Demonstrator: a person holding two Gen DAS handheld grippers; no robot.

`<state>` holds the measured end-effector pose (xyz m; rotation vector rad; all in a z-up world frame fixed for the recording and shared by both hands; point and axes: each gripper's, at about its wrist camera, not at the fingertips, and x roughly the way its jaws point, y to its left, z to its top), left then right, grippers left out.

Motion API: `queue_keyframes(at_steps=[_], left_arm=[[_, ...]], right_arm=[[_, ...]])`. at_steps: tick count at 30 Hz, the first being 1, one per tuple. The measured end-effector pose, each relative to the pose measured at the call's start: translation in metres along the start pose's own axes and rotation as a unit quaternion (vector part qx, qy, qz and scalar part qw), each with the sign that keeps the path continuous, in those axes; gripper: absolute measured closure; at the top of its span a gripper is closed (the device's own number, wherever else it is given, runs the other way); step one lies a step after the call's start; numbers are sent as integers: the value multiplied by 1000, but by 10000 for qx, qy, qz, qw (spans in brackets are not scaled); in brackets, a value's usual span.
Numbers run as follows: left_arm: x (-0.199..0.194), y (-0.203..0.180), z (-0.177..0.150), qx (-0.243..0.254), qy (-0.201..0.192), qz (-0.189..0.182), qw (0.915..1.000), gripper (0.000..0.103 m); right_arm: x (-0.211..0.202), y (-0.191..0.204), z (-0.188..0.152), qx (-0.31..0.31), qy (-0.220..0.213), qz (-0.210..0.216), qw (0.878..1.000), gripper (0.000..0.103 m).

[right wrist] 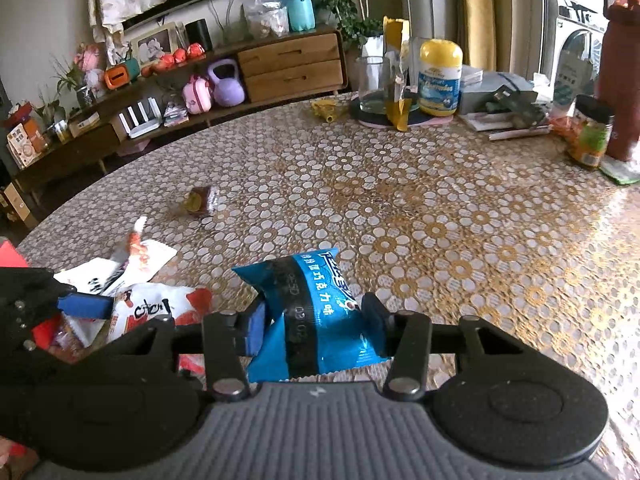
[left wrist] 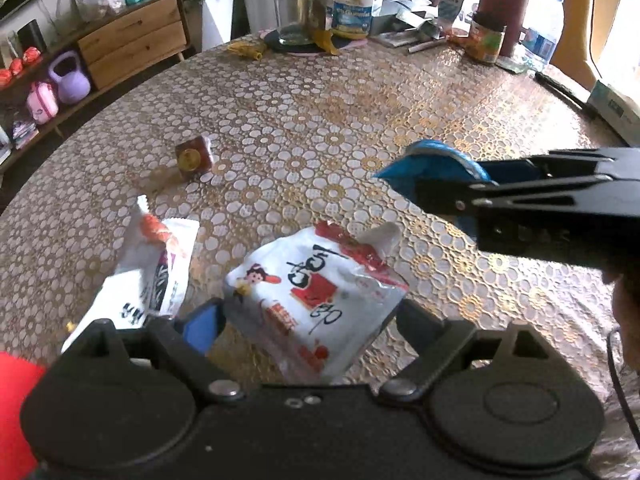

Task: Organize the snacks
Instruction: 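Grasp the blue packet with the right tool while the left tool grasps the white pouch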

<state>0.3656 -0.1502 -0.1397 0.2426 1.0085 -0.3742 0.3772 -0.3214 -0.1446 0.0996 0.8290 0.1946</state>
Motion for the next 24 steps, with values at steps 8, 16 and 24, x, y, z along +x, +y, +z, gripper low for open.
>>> queue_keyframes(at_steps=[8, 16, 24], left_arm=[[-49, -2, -12, -270, -214, 7, 9994, 12], [-112, -3, -37, -424, -468, 111, 9979, 12], [-173, 8, -62, -745, -718, 220, 9944, 12]], right_arm=[[-59, 13, -8, -40, -156, 81, 9998, 55], [-123, 38, -19, -201, -339, 200, 9990, 55], [-174, 67, -26, -349, -486, 334, 9976, 55]])
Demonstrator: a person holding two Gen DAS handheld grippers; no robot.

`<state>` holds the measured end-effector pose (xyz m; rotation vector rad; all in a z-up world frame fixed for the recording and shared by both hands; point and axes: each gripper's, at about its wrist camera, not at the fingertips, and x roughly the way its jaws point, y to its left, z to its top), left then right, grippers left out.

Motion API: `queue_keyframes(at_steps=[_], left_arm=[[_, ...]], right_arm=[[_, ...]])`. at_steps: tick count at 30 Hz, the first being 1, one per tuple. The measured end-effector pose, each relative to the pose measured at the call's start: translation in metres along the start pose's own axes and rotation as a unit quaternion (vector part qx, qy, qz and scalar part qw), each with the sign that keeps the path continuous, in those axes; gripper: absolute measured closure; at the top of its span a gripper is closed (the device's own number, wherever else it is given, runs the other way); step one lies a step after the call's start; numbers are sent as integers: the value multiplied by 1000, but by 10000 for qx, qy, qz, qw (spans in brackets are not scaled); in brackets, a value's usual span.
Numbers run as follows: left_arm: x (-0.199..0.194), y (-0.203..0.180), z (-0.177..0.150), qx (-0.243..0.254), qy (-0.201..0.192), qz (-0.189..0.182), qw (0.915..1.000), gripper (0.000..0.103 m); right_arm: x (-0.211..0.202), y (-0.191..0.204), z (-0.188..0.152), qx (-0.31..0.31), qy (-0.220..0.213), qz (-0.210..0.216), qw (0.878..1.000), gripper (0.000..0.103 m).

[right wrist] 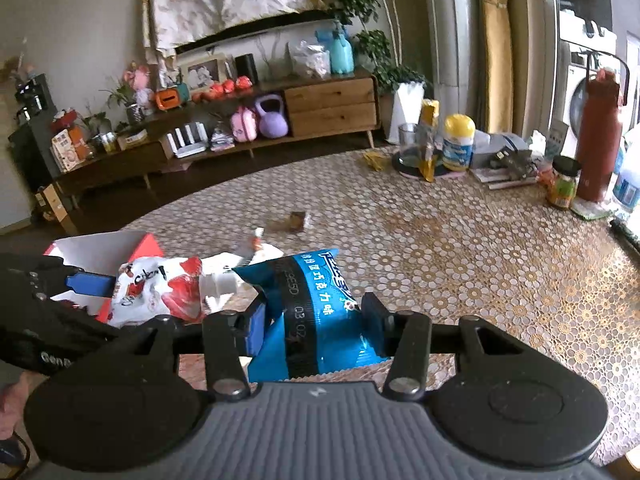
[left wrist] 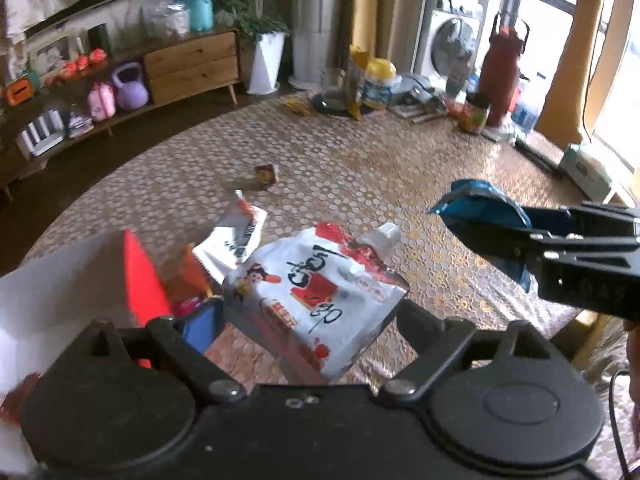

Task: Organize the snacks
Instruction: 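Grasp the blue packet with the right tool while the left tool grasps the white pouch, then carry the blue packet and white pouch over the shoebox with both tools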

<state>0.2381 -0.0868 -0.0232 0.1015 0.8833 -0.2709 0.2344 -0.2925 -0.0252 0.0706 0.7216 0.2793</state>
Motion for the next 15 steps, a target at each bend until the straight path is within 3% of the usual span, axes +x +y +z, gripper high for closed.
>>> queue_keyframes(at_steps=[15], left_arm=[[-98, 58, -40, -528, -367, 513, 9966, 12]], right_arm=[[-56, 98, -8, -461, -218, 527, 9973, 55]])
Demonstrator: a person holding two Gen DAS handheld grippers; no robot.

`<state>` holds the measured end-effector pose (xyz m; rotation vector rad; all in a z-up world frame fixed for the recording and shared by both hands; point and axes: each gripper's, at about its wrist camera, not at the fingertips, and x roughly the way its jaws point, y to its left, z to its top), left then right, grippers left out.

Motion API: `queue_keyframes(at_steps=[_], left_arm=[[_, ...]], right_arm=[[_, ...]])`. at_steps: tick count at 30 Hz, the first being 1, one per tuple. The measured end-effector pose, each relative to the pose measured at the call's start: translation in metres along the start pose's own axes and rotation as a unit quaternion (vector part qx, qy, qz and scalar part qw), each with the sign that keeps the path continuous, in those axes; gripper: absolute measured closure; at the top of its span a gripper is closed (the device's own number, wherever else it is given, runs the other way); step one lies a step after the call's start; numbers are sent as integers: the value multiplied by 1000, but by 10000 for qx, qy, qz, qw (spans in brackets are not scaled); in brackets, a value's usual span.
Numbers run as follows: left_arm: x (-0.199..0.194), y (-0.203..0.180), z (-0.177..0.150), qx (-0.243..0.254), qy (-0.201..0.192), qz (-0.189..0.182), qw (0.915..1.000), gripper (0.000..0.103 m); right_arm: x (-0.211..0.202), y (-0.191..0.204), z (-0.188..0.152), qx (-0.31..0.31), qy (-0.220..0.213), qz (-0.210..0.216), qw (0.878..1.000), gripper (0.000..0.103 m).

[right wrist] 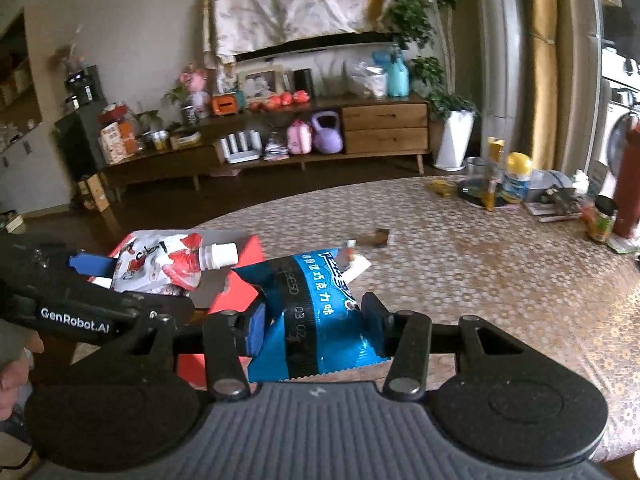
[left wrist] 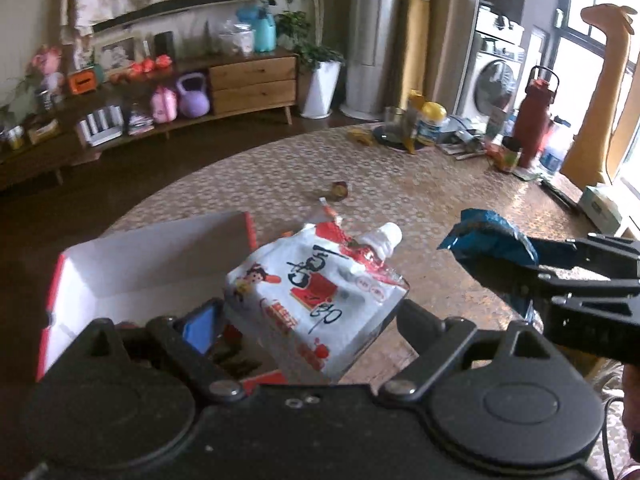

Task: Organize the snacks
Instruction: 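Carry the blue packet and white pouch over the shoebox with both tools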

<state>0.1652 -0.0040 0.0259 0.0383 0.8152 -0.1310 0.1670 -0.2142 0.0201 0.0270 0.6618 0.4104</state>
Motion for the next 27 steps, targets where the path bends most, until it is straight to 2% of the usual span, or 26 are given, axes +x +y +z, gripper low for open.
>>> queue_keyframes(at_steps=[13, 20, 27], left_arm=[[-42, 73, -20, -390, -126, 446, 9982, 12], [-42, 112, -27, -561, -74, 653, 9963, 12], [-29, 152, -37, -731, 80, 943, 9928, 12]], right_arm=[[13, 90, 0, -359, 171, 536, 9978, 55], [37, 129, 5, -482, 288, 681, 9961, 55], [77, 162, 8, -695, 472, 686, 9941, 55]])
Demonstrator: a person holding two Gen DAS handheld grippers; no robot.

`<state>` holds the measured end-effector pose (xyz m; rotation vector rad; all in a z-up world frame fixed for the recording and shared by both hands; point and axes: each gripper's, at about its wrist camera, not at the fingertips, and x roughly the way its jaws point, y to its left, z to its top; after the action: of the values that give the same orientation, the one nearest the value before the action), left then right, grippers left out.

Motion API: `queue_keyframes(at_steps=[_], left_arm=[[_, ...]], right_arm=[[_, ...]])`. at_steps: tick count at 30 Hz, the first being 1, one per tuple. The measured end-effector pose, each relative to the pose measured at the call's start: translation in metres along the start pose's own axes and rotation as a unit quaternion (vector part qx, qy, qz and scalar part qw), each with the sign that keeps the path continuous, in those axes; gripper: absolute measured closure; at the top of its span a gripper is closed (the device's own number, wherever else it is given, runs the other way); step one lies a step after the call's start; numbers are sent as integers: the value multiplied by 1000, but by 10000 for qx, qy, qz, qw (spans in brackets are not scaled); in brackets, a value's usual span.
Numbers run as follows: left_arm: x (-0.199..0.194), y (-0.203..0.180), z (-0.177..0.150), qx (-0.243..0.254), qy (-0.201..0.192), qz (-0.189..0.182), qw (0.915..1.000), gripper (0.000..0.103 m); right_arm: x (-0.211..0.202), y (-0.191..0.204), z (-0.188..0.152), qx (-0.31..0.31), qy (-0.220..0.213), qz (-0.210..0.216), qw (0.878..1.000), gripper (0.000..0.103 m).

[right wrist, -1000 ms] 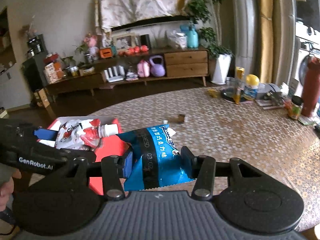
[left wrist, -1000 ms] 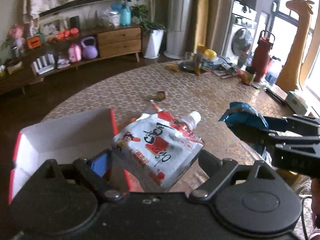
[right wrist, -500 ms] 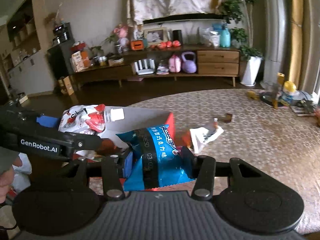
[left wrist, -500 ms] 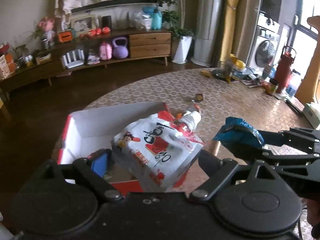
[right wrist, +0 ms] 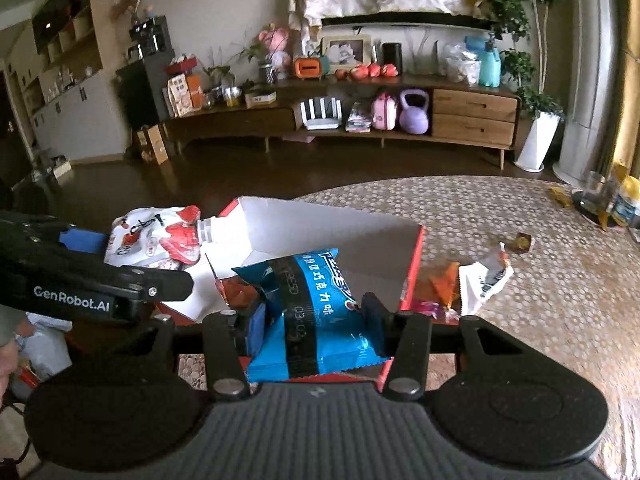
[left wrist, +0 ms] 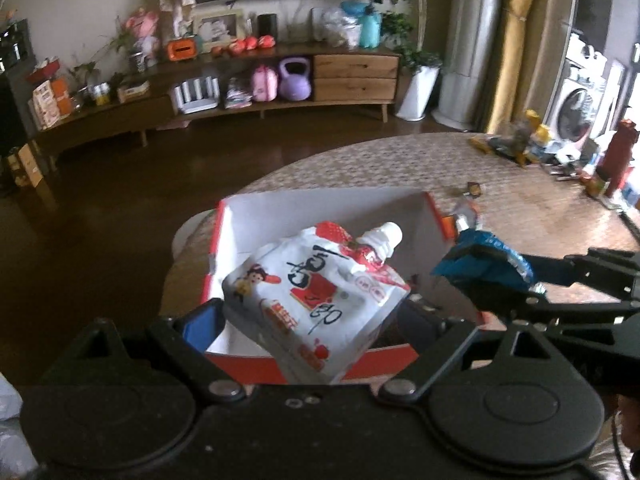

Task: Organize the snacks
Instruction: 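Carry the blue packet and white pouch over the shoebox with both tools, then open both tools to drop the blue packet and white pouch into the box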

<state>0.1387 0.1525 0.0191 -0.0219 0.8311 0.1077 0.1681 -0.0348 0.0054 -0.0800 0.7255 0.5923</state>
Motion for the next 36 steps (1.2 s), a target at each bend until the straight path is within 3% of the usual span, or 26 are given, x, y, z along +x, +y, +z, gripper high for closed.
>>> queue_keyframes(at_steps=[10, 20, 36], left_arm=[[47, 30, 2, -67, 292, 347, 9990, 12], [88, 27, 1, 40, 448, 433, 9981, 12], [120, 23, -3, 107, 742, 403, 9964, 11]], right_arm=[[69, 5, 9, -116, 413, -173, 9989, 55], [121, 0, 9, -242, 733, -337, 9964, 55], [146, -9, -1, -275, 1048, -386, 9934, 53]])
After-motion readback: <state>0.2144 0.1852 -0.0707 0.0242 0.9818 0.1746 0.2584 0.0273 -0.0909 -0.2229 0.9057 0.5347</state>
